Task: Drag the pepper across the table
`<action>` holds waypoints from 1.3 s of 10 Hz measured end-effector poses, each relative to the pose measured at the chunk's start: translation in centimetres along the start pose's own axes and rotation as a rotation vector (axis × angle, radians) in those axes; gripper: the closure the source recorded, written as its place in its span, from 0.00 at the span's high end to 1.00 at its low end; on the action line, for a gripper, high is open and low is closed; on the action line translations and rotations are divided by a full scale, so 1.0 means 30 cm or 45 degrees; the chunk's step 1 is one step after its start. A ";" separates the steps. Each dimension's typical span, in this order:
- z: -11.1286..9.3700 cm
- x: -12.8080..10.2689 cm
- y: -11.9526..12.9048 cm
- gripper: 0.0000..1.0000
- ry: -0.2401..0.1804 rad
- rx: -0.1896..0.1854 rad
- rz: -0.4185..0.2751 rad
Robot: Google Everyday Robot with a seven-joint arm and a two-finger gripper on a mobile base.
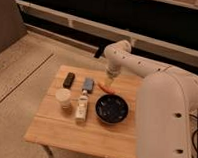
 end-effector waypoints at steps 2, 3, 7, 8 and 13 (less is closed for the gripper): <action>0.024 -0.030 -0.016 0.65 0.008 -0.016 -0.031; 0.047 -0.036 -0.024 0.65 0.018 -0.030 -0.039; 0.160 -0.022 -0.018 0.65 0.069 -0.116 -0.038; 0.181 -0.021 -0.017 0.65 0.081 -0.131 -0.039; 0.280 -0.032 0.004 0.65 0.131 -0.206 -0.051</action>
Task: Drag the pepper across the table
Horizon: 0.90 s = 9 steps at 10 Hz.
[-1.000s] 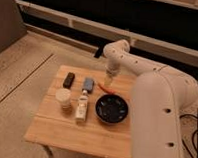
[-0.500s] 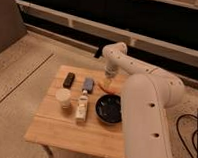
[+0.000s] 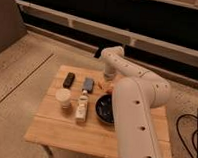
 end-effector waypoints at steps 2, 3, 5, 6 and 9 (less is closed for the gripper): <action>0.047 0.018 0.012 0.63 0.036 -0.041 0.009; 0.059 0.024 0.015 0.57 0.045 -0.056 0.014; 0.064 0.027 0.022 0.34 0.027 -0.098 0.022; 0.067 0.031 0.027 0.24 0.021 -0.118 0.025; 0.044 0.024 0.018 0.00 0.008 -0.118 0.005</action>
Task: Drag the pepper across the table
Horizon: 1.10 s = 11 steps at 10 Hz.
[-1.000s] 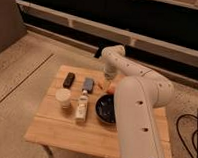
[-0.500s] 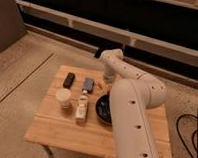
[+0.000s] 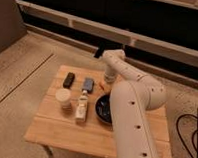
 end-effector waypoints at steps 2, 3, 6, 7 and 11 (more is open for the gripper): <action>-0.080 -0.010 -0.033 0.00 0.003 0.083 -0.027; -0.136 -0.021 -0.050 0.00 0.014 0.148 -0.041; -0.364 -0.103 -0.055 0.00 0.021 0.376 -0.080; -0.433 -0.139 -0.036 0.00 0.005 0.434 -0.102; -0.647 -0.419 0.159 0.00 -0.132 0.572 -0.295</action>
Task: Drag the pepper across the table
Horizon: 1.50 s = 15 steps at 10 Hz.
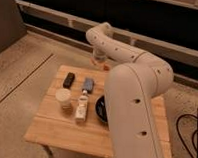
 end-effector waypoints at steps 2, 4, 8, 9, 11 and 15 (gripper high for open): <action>-0.036 -0.138 0.059 0.00 -0.039 0.017 -0.102; -0.031 -0.278 0.145 0.00 -0.045 0.017 -0.230; 0.030 -0.556 0.337 0.00 -0.040 -0.027 -0.484; 0.045 -0.640 0.394 0.00 -0.044 -0.035 -0.552; 0.069 -0.807 0.521 0.00 -0.066 -0.044 -0.695; 0.148 -1.003 0.772 0.00 -0.085 -0.102 -0.923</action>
